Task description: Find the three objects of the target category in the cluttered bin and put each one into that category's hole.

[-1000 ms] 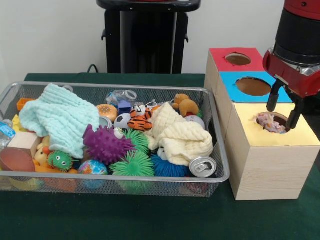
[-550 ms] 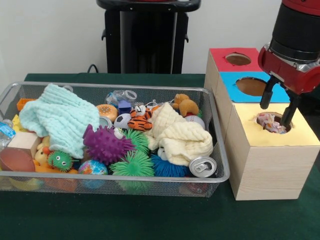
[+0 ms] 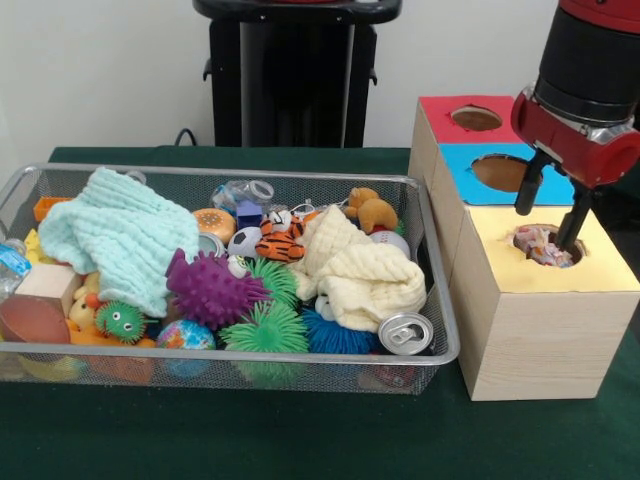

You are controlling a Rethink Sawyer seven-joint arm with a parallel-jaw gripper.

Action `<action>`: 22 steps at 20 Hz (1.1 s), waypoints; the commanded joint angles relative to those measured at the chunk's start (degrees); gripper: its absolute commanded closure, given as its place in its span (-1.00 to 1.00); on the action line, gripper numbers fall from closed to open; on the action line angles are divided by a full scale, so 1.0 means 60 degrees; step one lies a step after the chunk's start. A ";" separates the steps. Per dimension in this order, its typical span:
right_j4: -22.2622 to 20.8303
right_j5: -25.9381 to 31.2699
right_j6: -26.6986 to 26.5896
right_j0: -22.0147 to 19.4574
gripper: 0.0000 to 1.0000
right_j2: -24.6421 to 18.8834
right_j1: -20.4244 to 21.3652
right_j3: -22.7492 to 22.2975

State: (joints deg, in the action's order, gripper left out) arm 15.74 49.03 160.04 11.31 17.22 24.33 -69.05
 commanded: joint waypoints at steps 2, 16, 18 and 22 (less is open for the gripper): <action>-0.0399 0.2153 0.0162 -0.0043 -1.00 -0.0555 0.0151 0.0316; -0.0447 0.2307 0.0316 0.0094 1.00 -0.0526 0.0145 0.0476; -0.0442 0.2326 0.0282 0.0093 1.00 -0.0539 0.0155 0.0479; -0.0322 0.2219 0.0176 -0.0051 1.00 -0.0677 0.0164 0.0422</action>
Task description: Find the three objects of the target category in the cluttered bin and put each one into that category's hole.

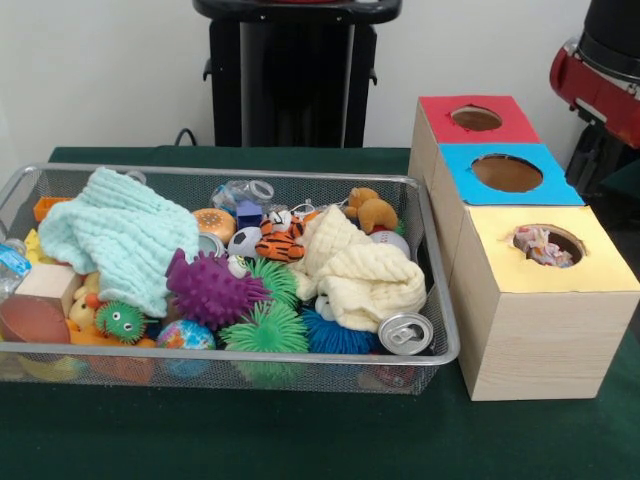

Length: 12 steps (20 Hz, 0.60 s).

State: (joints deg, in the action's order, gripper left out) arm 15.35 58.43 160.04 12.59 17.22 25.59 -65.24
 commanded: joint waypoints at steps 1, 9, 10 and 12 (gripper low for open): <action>-0.0272 0.0540 0.0086 -0.0305 1.00 -0.0701 -0.0047 -0.0287; -0.0402 -0.0102 -0.0252 -0.0534 1.00 -0.0832 -0.0325 -0.0407; -0.0395 -0.0168 -0.0234 -0.0542 1.00 -0.0850 -0.0359 -0.0417; -0.0421 -0.0247 -0.0161 -0.0525 1.00 -0.0833 -0.0414 -0.0407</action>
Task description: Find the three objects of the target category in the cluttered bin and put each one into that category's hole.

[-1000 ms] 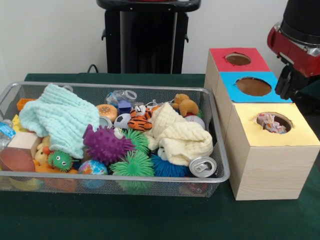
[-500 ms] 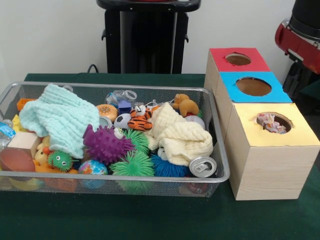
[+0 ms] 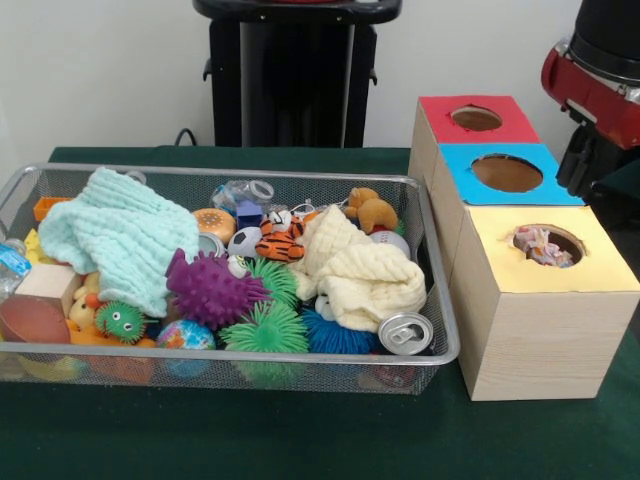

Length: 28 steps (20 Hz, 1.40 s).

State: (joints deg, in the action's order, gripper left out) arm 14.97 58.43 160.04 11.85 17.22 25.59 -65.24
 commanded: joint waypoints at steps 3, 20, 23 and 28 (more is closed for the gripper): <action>-0.0376 -0.0366 -0.0048 -0.0395 1.00 -0.0817 -0.0513 -0.0397; -0.0364 -0.0980 0.0391 -0.0257 1.00 -0.0768 -0.1125 -0.0078; -0.0337 -0.1122 0.0504 -0.0215 1.00 -0.0764 -0.1274 -0.0009; -0.0249 -0.1179 0.0725 -0.0109 1.00 -0.0737 -0.1425 0.0127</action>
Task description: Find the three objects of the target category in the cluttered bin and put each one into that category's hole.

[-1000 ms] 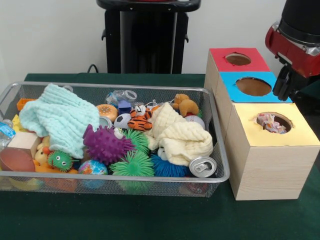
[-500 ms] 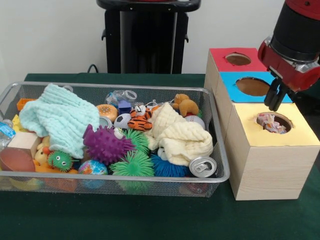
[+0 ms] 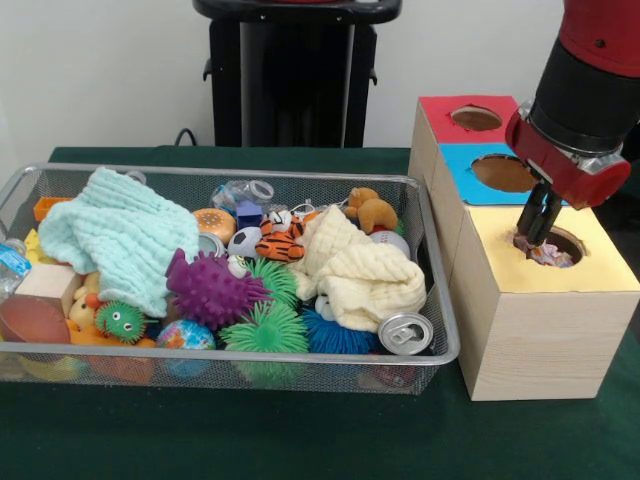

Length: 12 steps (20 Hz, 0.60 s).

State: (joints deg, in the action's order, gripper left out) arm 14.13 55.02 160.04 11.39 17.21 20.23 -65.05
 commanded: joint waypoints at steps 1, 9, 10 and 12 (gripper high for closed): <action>-0.0098 -0.0621 0.0753 -0.0018 1.00 -0.0729 -0.0553 0.0115; 0.0107 -0.0746 0.1144 0.0167 1.00 -0.0732 -0.0809 0.0322; 0.0139 -0.0746 0.1189 0.0185 1.00 -0.0735 -0.0834 0.0353; 0.0179 -0.0765 0.1237 0.0216 1.00 -0.0728 -0.0859 0.0387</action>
State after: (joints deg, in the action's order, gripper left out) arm 14.17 53.35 160.04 12.71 17.20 17.47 -63.58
